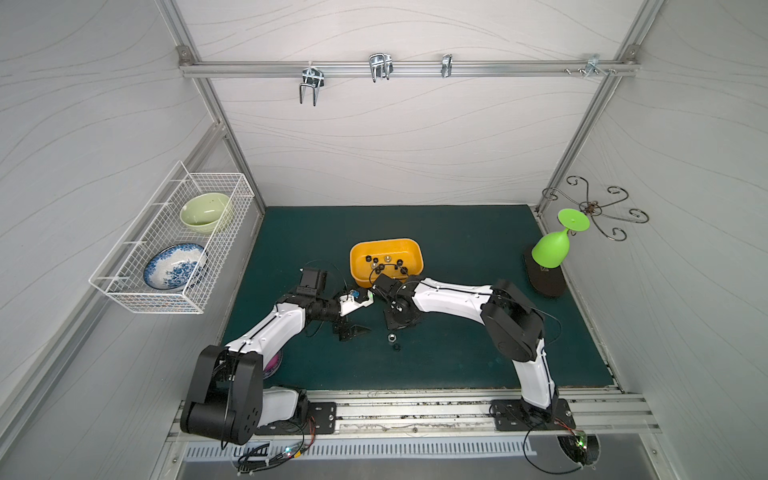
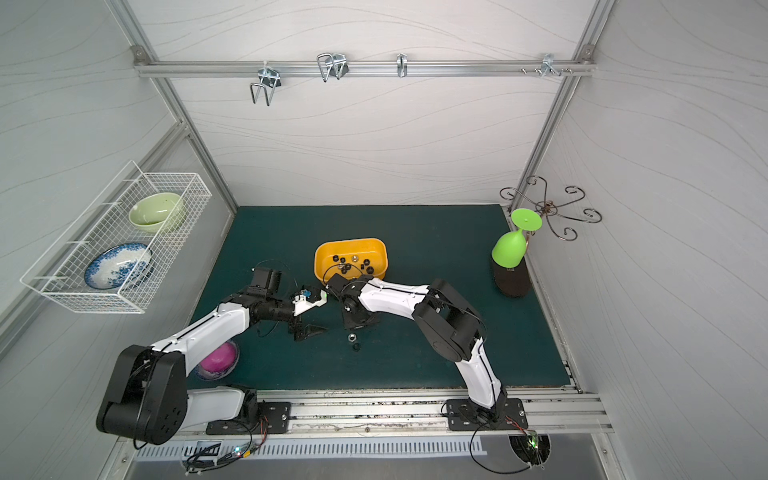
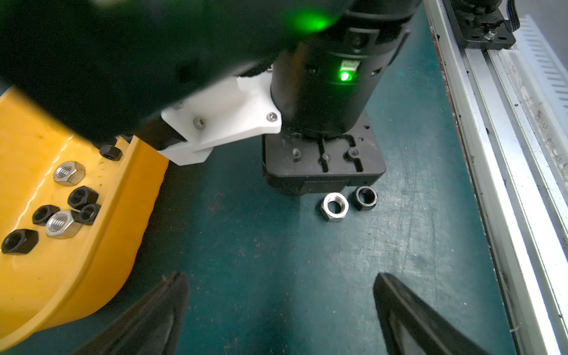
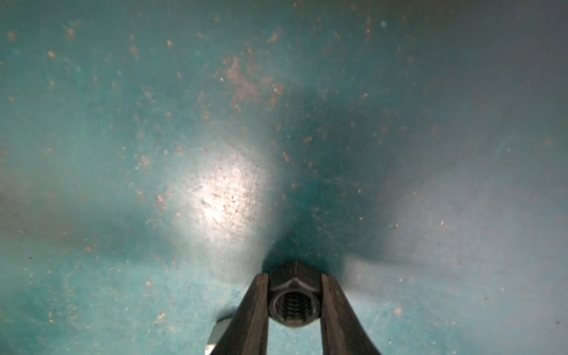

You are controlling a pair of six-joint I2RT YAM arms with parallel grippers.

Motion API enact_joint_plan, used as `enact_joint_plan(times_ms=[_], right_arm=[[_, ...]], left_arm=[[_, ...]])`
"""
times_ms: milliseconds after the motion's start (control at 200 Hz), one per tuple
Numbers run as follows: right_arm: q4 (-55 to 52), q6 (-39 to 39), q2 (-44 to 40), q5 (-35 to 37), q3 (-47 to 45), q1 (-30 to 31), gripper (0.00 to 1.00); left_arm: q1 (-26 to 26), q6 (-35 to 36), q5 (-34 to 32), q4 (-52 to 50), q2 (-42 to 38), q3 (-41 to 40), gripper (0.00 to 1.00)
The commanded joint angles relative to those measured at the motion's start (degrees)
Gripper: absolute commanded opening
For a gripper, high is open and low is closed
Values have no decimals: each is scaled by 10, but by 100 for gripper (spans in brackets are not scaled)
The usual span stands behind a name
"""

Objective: Put the nuts on the desktop into the storage box
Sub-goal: Pick up the nut from the center of the board, then place the nut in the storage box.

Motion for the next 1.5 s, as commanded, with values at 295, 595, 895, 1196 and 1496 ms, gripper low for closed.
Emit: enact_joint_plan(times_ms=[295, 595, 895, 1196, 1496], right_arm=[[-27, 12, -64, 28, -12, -15, 27], [-51, -4, -113, 26, 1, -45, 27], [-78, -45, -165, 33, 60, -64, 27], [-89, -82, -178, 41, 128, -75, 27], [-58, -113, -160, 40, 168, -109, 26]], left_arm=[[3, 3, 30, -18, 3, 41, 98], [3, -4, 64, -48, 16, 98, 99], [-1, -10, 114, -106, 42, 191, 99], [-2, -86, 97, -136, 67, 287, 99], [-3, -219, 68, -114, 83, 357, 99]])
